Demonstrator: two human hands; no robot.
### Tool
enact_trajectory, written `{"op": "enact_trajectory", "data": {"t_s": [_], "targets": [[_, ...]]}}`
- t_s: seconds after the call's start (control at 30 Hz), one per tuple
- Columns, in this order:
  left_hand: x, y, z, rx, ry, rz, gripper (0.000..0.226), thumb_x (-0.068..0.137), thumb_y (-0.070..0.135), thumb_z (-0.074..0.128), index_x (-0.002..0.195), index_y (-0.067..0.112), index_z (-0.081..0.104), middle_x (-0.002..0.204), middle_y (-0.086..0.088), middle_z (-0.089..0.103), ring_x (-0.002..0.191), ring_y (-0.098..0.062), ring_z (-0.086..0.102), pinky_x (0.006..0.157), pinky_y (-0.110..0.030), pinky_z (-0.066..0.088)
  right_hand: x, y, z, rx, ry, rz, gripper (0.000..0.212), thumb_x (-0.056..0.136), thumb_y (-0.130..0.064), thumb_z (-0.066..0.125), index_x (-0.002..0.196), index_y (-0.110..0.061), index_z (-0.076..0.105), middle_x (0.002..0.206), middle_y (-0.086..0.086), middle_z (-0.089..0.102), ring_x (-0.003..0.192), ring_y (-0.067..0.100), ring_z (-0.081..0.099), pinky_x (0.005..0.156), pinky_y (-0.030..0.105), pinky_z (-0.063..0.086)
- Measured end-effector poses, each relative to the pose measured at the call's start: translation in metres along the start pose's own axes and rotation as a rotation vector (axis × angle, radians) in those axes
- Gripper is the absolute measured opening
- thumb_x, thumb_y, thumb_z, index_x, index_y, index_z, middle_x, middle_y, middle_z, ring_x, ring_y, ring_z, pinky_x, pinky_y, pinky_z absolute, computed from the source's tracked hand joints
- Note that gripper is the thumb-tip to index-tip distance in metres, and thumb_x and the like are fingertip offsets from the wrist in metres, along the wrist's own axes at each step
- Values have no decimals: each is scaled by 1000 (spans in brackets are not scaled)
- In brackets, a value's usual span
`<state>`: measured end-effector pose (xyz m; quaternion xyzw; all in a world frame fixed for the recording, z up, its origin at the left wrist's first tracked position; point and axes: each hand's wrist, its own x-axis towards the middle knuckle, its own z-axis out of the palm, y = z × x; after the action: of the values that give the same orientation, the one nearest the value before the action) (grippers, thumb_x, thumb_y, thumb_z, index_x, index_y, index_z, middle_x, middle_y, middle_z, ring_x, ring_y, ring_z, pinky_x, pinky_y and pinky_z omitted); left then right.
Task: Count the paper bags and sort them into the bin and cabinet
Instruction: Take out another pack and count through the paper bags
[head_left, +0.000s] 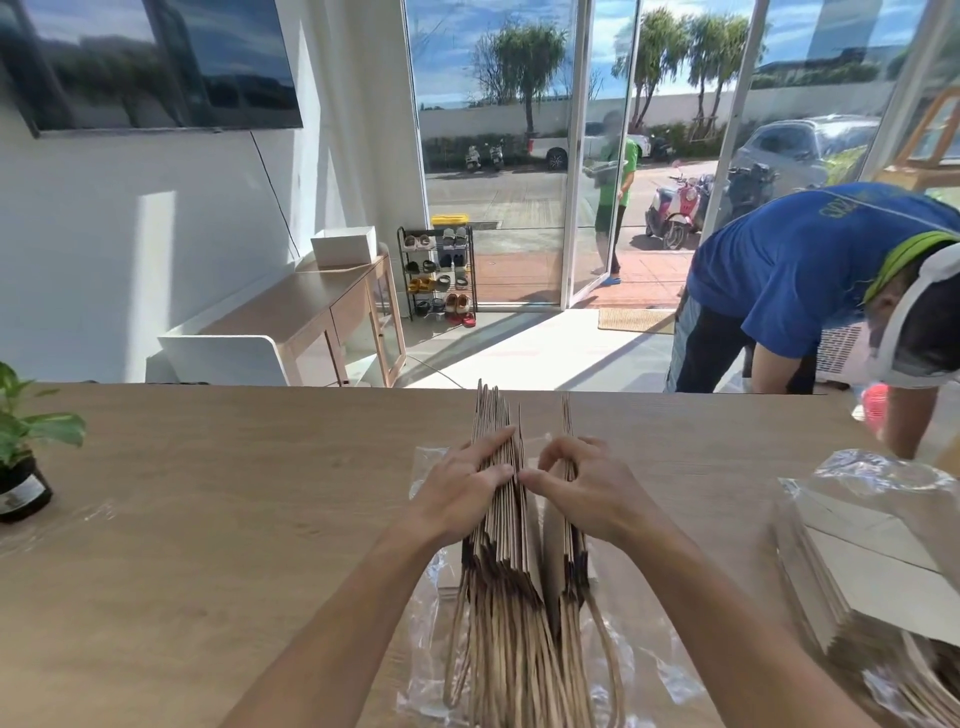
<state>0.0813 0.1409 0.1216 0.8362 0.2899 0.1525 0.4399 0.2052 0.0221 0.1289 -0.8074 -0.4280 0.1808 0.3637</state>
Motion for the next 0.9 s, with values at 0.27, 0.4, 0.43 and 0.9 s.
{"op": "enact_trajectory", "data": {"t_s": [0.27,0.4,0.43,0.9], "targets": [[-2,1,-1,-12,11,1,49,98,28,48,143,45,40,154,8,36,143,-11,25,119,-35,14,-4,-5,-1,65,20,-52,34,94,-22,45,123,-35,57,140,1,41,126,15,41,101,23,27],[-2,1,-1,-21,7,-8,49,98,29,47,143,47,39,153,6,36,141,-13,27,119,-36,17,-4,-4,-1,66,8,-25,18,95,-25,45,92,-31,61,128,0,46,111,13,45,92,25,30],[-2,0,-1,-30,9,-9,48,98,30,48,142,47,40,154,6,36,142,-13,28,119,-37,17,-4,-3,0,60,9,-26,13,95,-30,47,91,-31,60,126,0,47,112,14,46,92,26,31],[0,-6,3,-31,8,12,50,99,29,45,144,47,36,157,11,30,148,-12,15,122,-47,11,-6,-3,0,42,38,-13,15,85,-37,62,92,-25,57,114,-4,49,105,13,47,85,23,30]]}}
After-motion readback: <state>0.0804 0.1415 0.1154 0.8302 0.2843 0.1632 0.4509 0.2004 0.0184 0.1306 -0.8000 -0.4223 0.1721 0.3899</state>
